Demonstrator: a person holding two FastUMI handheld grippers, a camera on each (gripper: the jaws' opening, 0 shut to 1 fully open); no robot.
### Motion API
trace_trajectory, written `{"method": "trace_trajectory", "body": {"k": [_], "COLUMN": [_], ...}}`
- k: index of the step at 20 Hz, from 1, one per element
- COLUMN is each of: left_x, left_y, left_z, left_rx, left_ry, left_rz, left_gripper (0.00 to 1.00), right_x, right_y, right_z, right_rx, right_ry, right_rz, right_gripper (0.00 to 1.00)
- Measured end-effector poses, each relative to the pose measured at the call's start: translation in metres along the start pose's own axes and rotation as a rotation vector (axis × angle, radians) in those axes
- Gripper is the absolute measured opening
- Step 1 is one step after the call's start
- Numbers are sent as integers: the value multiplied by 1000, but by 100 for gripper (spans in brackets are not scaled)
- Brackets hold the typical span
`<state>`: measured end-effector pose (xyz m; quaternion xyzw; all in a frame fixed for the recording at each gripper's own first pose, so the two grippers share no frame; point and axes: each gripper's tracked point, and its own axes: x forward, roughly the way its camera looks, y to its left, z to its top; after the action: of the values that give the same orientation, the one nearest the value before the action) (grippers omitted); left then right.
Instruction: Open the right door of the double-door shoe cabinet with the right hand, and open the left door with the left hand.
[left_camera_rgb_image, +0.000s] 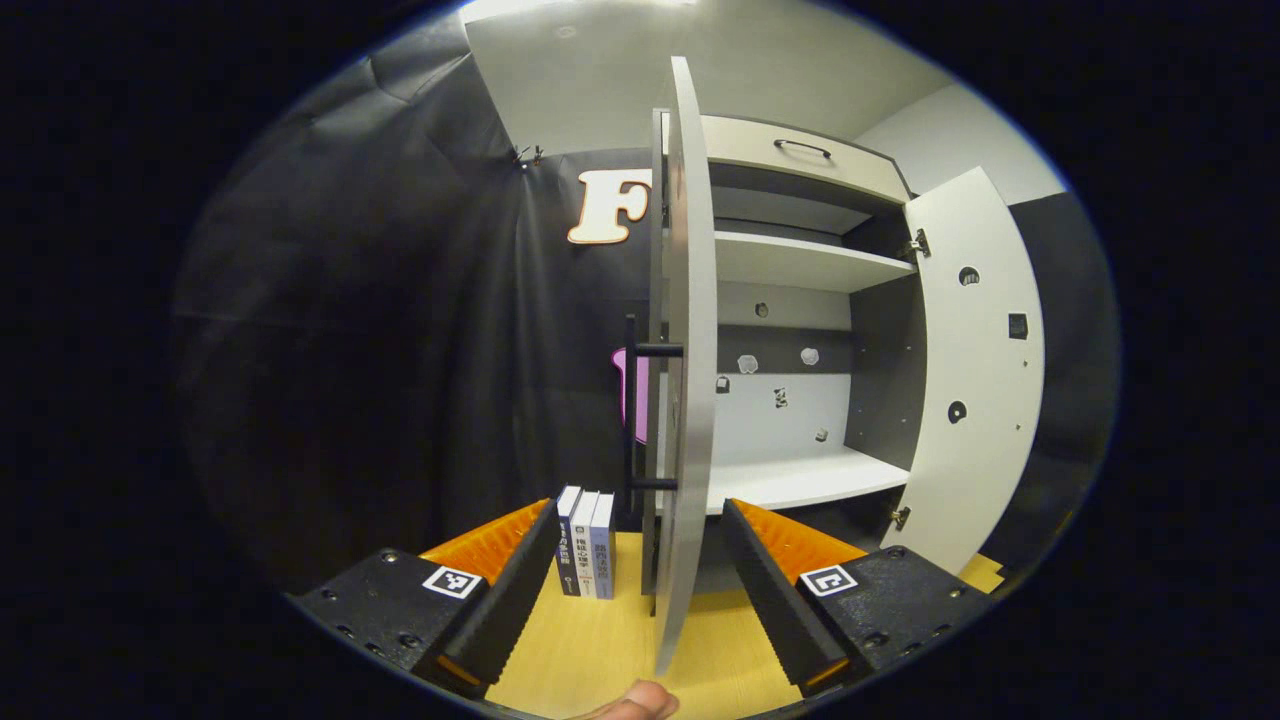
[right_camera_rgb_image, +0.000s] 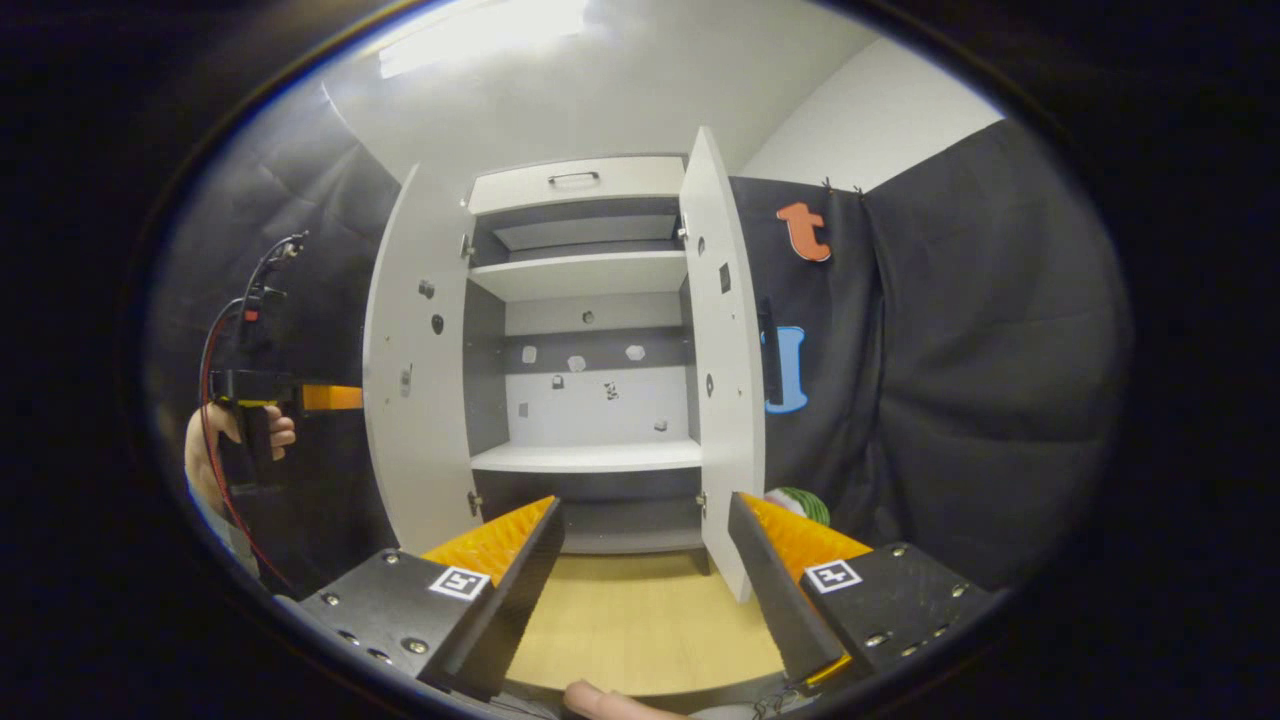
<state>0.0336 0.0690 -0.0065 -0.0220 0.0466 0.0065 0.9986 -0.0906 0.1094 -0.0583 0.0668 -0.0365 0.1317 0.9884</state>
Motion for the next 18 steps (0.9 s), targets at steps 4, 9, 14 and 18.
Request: {"method": "trace_trajectory", "body": {"k": [4, 9, 14, 18], "left_x": [-30, -69, -101, -113], "left_y": [-11, -31, -39, -51], "left_z": [-8, -20, -32, -48], "left_rx": [-29, -52, -28, -8], "left_ry": [-25, -68, -109, -107], "left_rz": [-2, -22, 9, 6], "left_gripper": [99, 97, 96, 96], "right_x": [-2, -3, -2, -2], "right_y": [-2, -10, -9, -6], "right_z": [-1, 3, -5, -9], "right_rx": [-3, 0, -15, -17], "right_ry": [-2, -10, 16, 22], "right_rz": [2, -14, -8, 0], "right_gripper": [99, 99, 94, 94]}}
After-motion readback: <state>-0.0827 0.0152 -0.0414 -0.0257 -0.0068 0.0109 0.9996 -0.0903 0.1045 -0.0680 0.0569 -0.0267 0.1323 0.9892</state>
